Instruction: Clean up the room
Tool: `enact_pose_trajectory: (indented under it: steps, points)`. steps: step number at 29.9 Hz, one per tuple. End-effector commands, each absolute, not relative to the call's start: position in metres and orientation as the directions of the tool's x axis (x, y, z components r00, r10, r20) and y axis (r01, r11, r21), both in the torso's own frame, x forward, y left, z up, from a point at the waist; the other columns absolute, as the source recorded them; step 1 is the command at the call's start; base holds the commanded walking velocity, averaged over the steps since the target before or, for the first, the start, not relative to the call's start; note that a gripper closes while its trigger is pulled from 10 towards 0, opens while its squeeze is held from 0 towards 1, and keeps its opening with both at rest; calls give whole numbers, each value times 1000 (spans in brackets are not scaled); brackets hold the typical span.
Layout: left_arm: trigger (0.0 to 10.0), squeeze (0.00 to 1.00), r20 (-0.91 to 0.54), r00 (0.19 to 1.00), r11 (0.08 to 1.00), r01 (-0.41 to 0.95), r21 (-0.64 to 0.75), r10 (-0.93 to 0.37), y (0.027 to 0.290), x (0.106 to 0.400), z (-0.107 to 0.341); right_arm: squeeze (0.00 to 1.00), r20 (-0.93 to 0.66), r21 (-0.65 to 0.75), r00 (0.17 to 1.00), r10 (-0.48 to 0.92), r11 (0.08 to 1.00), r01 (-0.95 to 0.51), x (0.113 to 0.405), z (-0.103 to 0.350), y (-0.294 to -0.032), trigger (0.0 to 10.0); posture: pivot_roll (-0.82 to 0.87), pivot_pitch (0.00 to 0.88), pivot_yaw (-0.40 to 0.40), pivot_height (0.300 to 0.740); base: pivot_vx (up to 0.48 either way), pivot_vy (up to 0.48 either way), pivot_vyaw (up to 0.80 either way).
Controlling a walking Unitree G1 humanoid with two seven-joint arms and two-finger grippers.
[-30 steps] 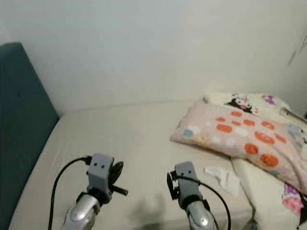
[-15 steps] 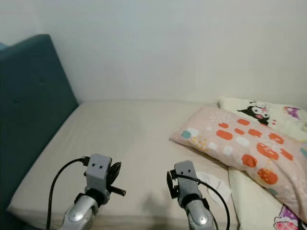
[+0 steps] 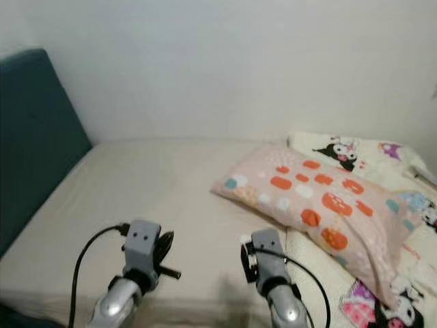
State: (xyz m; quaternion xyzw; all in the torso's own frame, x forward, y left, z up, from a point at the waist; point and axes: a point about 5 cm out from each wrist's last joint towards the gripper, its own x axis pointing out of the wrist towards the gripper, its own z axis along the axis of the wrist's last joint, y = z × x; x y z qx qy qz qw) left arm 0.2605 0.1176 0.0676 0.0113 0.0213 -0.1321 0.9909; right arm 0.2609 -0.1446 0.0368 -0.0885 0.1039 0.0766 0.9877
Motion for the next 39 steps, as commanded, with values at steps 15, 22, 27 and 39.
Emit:
enact_pose_trajectory:
  steps: [15, 22, 27, 39]
  points:
    - [10000, 0, -90, 965, 968, 250, 38, -246, 123, 264, 62, 0, -218, -151, 968, 125, 976, -160, 259, 35, -144, 10000, 19, 22, 7, 740, 0, 15, 0]
    - [10000, 0, -74, 969, 969, 241, 53, -237, 123, 265, 63, 0, -216, -151, 968, 124, 976, -159, 259, 36, -144, 10000, 21, 31, 7, 740, 0, 340, 0]
    - [10000, 0, -73, 970, 971, 235, 53, -231, 123, 265, 64, 0, -213, -153, 969, 122, 976, -156, 258, 36, -144, 10000, 21, 32, 7, 740, 0, 0, 0]
    - [10000, 0, -63, 974, 974, 222, 45, -219, 121, 265, 65, 0, -216, -167, 975, 48, 982, -85, 267, 39, -154, 10000, 20, 37, 4, 740, 0, 0, 0]
